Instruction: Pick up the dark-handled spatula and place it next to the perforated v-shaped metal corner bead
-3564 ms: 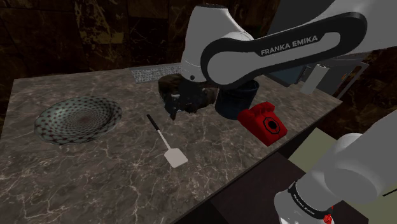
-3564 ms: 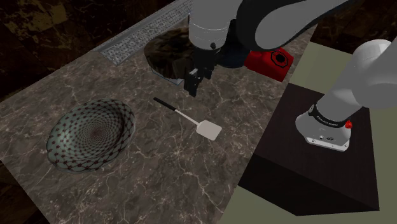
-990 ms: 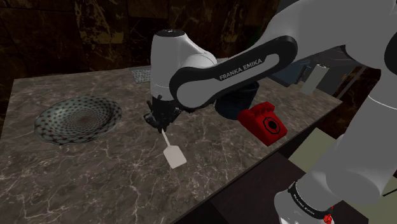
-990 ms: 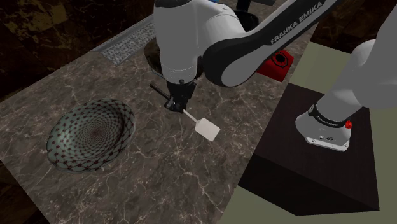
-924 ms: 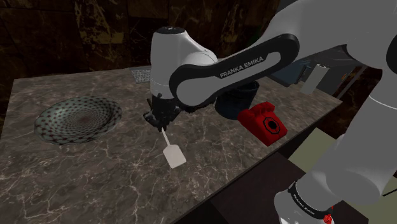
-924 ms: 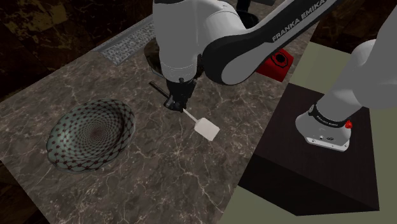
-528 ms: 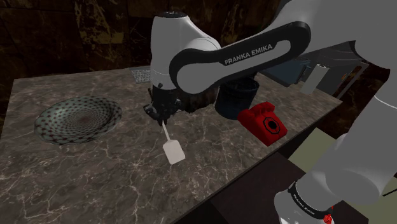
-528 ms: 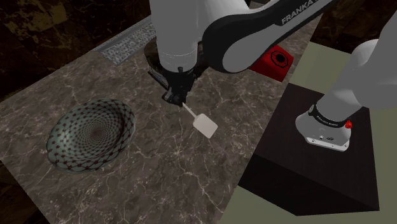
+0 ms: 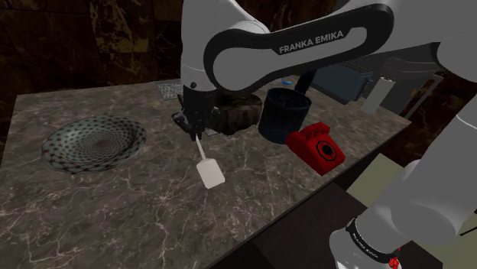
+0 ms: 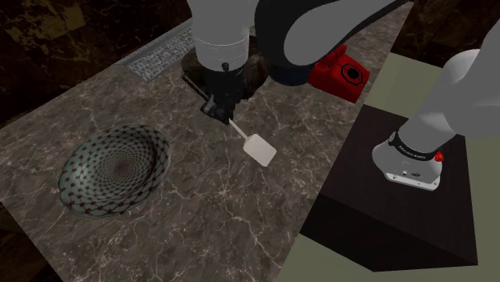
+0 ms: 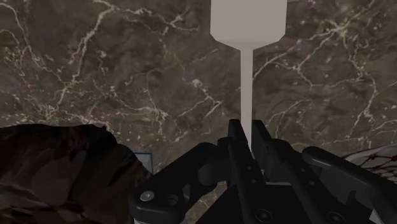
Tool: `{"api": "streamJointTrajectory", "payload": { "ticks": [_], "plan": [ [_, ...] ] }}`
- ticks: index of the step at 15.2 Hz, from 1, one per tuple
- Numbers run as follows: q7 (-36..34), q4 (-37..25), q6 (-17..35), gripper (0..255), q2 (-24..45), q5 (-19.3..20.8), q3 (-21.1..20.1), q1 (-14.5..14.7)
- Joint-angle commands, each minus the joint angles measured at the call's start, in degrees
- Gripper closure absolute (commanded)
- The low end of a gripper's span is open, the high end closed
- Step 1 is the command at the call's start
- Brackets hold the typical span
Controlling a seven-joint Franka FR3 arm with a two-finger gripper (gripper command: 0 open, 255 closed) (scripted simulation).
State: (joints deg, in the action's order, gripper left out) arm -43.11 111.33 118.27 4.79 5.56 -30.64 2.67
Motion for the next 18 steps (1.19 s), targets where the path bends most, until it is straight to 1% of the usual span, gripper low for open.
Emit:
{"api": "streamJointTrajectory", "payload": {
  "ticks": [1, 2, 10, 18],
  "plan": [
    [0.2, -1.2, -1.5, 255, -0.3, -0.3, 0.0, 0.0],
    [0.3, -1.5, -1.8, 255, -0.4, -0.3, 0.0, 0.0],
    [13.1, 4.8, 0.0, 255, -6.2, -4.1, 5.3, -6.1],
    [24.9, 6.8, 0.6, 255, -7.8, -5.4, 11.2, -11.4]
  ]
}}
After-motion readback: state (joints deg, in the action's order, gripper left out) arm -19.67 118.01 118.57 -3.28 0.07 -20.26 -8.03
